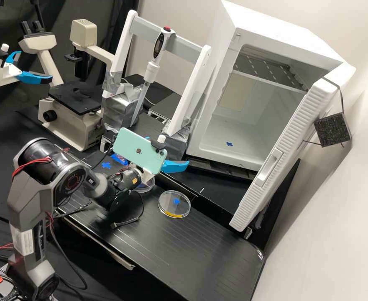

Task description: Open the bottle

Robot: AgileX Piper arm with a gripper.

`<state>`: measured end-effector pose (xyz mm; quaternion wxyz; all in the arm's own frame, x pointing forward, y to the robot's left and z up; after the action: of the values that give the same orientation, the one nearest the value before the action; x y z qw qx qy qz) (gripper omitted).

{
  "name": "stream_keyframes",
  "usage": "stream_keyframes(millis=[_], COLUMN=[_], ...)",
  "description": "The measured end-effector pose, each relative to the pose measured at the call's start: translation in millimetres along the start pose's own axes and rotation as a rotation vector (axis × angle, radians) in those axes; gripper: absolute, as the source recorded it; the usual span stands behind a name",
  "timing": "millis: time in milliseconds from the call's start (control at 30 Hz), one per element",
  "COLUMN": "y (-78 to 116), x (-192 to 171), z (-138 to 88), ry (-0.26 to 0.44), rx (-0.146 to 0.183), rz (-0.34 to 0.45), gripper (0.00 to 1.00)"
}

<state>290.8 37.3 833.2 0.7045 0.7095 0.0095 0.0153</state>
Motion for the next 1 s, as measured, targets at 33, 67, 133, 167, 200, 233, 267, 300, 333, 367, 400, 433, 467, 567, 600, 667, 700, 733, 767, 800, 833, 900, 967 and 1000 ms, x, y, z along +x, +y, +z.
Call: stream_keyframes(millis=[33,67,133,167,200,233,267,300,333,367,400,433,467,567,600,667,700,733,767,800,833,900,967,1000], y=[0.6,2.2,5.1,7.1,7.5,7.0,6.0,4.9,2.1,-2.3,-7.5,-11.8,-17.2,-29.9,-33.2,-39.8,-43.2,-46.3,-48.9,-51.5,-53.7,-56.9,-59.8,-61.1], x=[-5,-10,-20,-25,-31,-37,-44,-47,-52,-57,-60,-62,-64,-68,-69,-69,-68,-67,-66,-66,-65,-62,-58,-56], z=[0,-1,-5,-8,-11,-13,-18,-20,-25,-30,-34,-37,-41,-48,-49,-51,-50,-49,-48,-47,-45,-44,-43,-44], ry=[0.003,0.013,0.046,0.063,0.085,0.101,0.132,0.147,0.174,0.209,0.228,0.243,0.262,0.3,0.302,0.309,0.302,0.296,0.289,0.285,0.275,0.26,0.252,0.251], rx=[0.007,0.012,0.024,0.028,0.031,0.036,0.037,0.039,0.041,0.046,0.044,0.044,0.032,0.007,0.004,-0.007,-0.009,-0.011,-0.011,-0.011,-0.011,-0.01,-0.016,-0.023], rz=[0.004,0.013,0.037,0.051,0.057,0.063,0.07,0.07,0.065,0.054,0.036,0.019,-0.001,-0.053,-0.064,-0.083,-0.093,-0.104,-0.114,-0.124,-0.132,-0.141,-0.153,-0.157], gripper=[1.0,1.0,1.0,1.0,1.0,1.0,1.0,1.0,1.0,1.0,1.0,1.0,1.0,1.0,1.0,1.0,1.0,1.0,1.0,1.0,1.0,1.0,1.0,1.0])
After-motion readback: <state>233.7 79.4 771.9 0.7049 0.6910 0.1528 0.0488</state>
